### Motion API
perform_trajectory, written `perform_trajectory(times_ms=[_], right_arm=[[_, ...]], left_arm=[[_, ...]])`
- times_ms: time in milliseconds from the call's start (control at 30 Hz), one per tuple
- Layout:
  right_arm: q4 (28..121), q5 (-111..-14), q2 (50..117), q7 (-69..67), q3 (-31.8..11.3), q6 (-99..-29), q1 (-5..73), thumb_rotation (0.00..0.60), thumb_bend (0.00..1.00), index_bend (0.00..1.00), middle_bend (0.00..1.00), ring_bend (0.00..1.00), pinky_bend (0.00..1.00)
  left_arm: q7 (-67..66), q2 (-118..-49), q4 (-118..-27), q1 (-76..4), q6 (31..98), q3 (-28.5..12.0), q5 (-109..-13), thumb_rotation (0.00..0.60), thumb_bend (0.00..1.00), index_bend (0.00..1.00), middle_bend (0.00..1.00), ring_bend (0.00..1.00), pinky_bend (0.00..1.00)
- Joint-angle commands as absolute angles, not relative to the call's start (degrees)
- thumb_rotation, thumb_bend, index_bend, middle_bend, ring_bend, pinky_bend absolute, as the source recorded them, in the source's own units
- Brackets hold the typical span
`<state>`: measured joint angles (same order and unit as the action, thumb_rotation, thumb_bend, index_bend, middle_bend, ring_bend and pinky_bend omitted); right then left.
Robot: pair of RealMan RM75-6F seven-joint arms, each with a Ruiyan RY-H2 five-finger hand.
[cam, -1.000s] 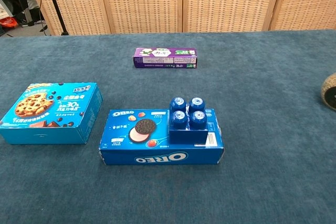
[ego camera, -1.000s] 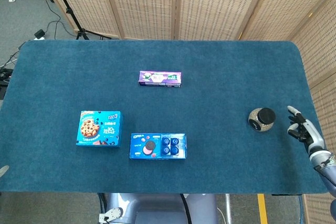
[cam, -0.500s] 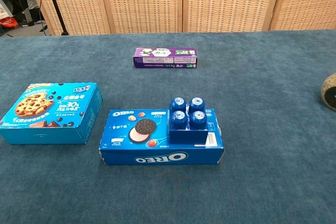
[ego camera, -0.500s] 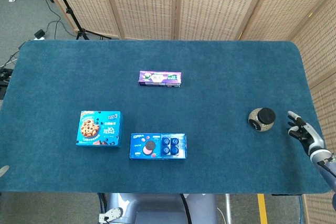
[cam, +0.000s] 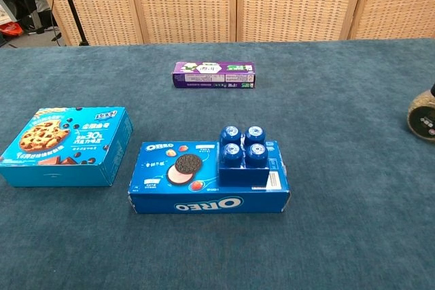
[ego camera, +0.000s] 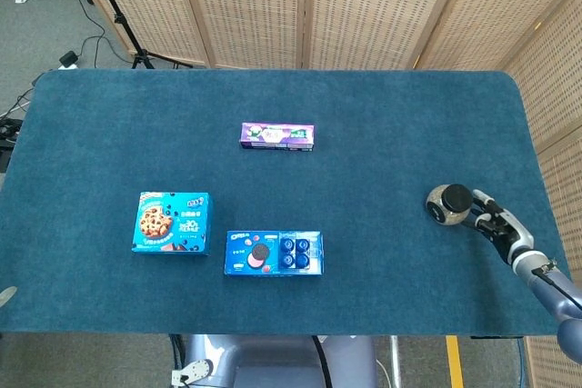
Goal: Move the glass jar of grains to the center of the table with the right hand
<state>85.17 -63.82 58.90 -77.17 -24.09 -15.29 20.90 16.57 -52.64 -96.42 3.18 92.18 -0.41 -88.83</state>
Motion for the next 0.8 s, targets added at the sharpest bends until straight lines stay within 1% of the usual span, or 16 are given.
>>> perform_trajectory(times_ms=[33,267,600,800], right_arm=[[87.7,-62.2,58.6,-75.9,-25.3,-14.7,21.0,0.6,1.0,0.0,0.0,0.0,0.16],[90.0,-59.2,58.9,-72.1,-25.2,-14.3,22.7,0.6,1.0,0.0,0.0,0.0,0.16],[88.9,-52.2,60.6,-65.3,-21.9,-12.7,28.4,0.6,1.0,0.0,0.0,0.0,0.18],[89.0,-49.4,60.7,-61.9,-20.8,-12.1,31.2,0.6,1.0,0.0,0.0,0.0,0.18]], left_arm=[[16.5,-52.6,-96.4,3.1,92.1,-0.4,-88.8,0.6,0.0,0.0,0.0,0.0,0.0],[16.9,-52.5,-96.4,3.1,92.1,-0.4,-88.8,0.6,0.0,0.0,0.0,0.0,0.0],[18.1,-52.2,-96.0,3.1,92.0,-0.5,-88.5,0.6,0.0,0.0,0.0,0.0,0.0],[18.6,-52.1,-95.9,3.0,91.8,-0.5,-88.3,0.6,0.0,0.0,0.0,0.0,0.0]])
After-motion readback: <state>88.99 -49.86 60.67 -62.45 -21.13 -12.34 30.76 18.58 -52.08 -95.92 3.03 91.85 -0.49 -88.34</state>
